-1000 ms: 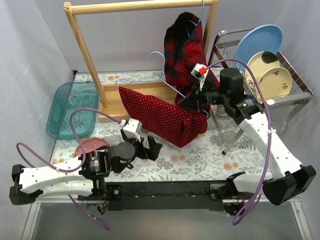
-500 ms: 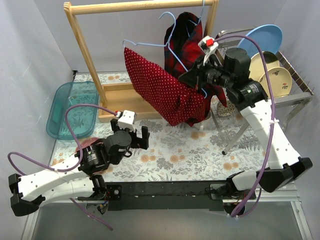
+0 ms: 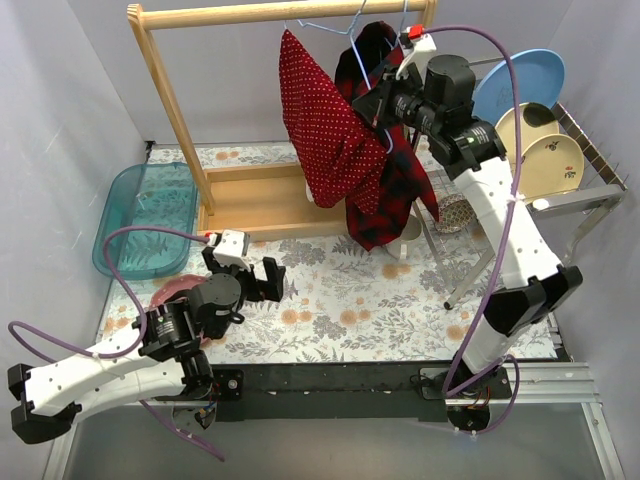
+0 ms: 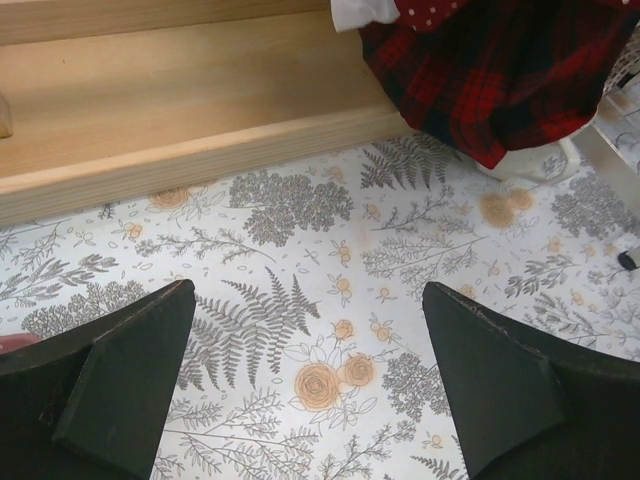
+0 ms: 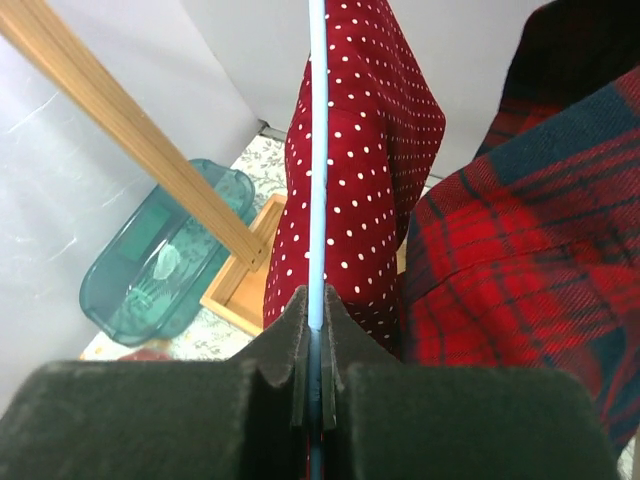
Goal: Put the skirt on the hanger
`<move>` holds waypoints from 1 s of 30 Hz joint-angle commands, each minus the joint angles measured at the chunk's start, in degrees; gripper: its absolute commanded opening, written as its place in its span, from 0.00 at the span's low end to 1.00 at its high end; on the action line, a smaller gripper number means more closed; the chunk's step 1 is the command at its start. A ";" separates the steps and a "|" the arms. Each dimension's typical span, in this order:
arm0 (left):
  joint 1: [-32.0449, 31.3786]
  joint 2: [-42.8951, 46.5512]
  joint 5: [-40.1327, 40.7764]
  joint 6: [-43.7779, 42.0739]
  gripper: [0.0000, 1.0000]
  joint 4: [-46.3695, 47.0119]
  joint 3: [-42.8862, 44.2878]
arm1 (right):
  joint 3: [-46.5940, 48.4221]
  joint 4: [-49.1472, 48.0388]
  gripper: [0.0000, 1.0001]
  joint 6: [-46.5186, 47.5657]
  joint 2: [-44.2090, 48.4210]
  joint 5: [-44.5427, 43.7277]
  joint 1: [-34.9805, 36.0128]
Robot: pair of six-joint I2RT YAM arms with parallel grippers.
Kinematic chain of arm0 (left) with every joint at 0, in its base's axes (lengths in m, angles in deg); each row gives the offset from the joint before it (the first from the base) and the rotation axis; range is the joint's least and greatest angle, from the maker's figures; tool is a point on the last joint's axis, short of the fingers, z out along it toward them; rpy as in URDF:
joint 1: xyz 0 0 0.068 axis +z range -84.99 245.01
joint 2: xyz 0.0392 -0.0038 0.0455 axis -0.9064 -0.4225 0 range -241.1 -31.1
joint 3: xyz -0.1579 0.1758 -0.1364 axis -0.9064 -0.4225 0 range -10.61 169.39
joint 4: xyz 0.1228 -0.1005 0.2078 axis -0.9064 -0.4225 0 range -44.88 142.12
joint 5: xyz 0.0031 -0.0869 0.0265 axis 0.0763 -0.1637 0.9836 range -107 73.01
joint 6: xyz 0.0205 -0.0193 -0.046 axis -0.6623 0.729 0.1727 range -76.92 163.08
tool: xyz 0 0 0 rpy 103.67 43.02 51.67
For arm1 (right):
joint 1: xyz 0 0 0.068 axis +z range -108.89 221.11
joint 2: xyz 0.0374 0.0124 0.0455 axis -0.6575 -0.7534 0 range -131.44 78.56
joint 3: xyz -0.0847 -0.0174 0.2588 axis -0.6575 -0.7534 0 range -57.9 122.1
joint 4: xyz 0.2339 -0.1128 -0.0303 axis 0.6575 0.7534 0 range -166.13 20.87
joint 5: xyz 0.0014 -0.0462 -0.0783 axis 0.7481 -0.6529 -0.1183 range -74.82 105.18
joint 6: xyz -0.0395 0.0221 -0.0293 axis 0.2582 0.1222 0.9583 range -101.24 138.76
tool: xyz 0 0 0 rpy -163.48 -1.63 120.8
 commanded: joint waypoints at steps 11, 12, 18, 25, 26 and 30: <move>0.26 -1.39 1.71 0.60 0.98 1.42 -1.33 | -1.47 -8.25 0.01 -2.70 -2.85 0.77 2.12; 0.26 -1.21 1.62 0.60 0.98 1.51 -1.42 | -2.09 -8.60 0.01 -2.53 -2.67 1.65 2.30; 0.26 -1.12 1.36 0.52 0.98 1.60 -1.42 | -5.61 -9.39 0.11 -1.82 -1.35 3.50 3.36; 0.26 -0.16 1.45 0.78 0.98 1.51 -1.33 | -7.45 -8.96 0.38 3.00 2.16 4.38 3.89; 0.26 0.37 1.45 0.78 0.98 1.51 -1.33 | -7.89 -8.61 0.45 5.10 3.82 4.38 3.80; 0.26 1.51 1.09 0.69 0.98 2.13 -1.59 | -12.37 -8.08 0.65 11.43 9.45 5.16 3.80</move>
